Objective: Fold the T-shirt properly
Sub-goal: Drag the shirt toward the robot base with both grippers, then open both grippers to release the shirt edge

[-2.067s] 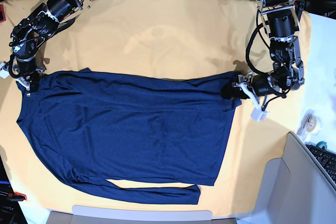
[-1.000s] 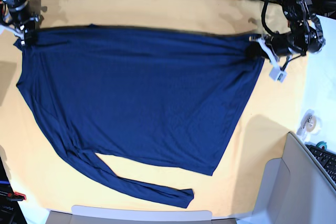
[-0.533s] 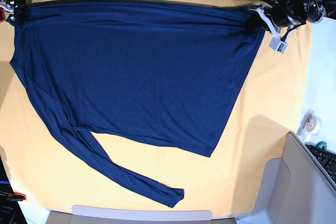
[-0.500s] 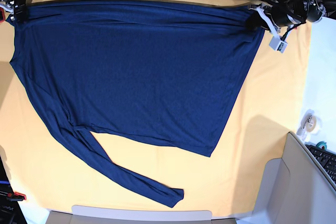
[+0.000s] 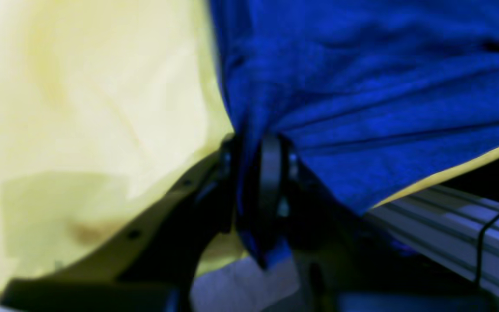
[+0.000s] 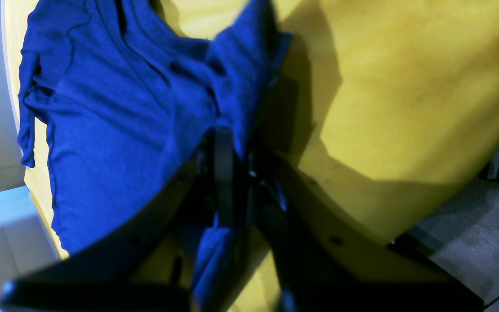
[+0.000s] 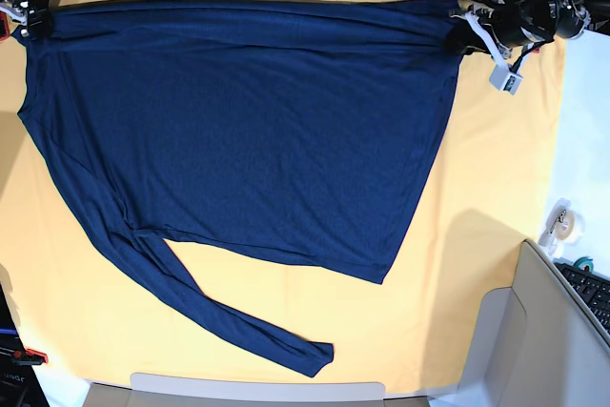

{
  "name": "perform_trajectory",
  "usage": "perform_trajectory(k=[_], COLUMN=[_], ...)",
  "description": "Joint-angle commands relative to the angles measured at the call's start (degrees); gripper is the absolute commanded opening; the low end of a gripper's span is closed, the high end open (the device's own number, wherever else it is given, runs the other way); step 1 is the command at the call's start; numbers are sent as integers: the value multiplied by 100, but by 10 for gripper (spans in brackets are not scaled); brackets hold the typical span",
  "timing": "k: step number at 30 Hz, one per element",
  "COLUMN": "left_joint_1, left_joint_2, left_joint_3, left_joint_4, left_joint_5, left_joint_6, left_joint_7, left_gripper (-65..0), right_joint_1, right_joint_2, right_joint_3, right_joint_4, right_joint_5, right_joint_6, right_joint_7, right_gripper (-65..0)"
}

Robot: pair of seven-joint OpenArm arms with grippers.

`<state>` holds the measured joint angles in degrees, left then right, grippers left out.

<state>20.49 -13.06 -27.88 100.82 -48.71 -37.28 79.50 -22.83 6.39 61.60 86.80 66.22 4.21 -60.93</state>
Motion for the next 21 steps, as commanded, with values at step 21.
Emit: perform_trajectory(k=[21], left_joint_1=[74], left_joint_2=[-87], left_joint_3=[-460], left_joint_4=[103], left_joint_5=[-57], left_joint_6=[22], left_joint_7=[19], left_gripper=[-518], right_joint_1=[-860], right_joint_2=[-46], right_joint_3=[341], right_joint_4=[18], right_joint_5=[258], right_joint_6=[-109], right_joint_7=[-268], right_gripper=[-410])
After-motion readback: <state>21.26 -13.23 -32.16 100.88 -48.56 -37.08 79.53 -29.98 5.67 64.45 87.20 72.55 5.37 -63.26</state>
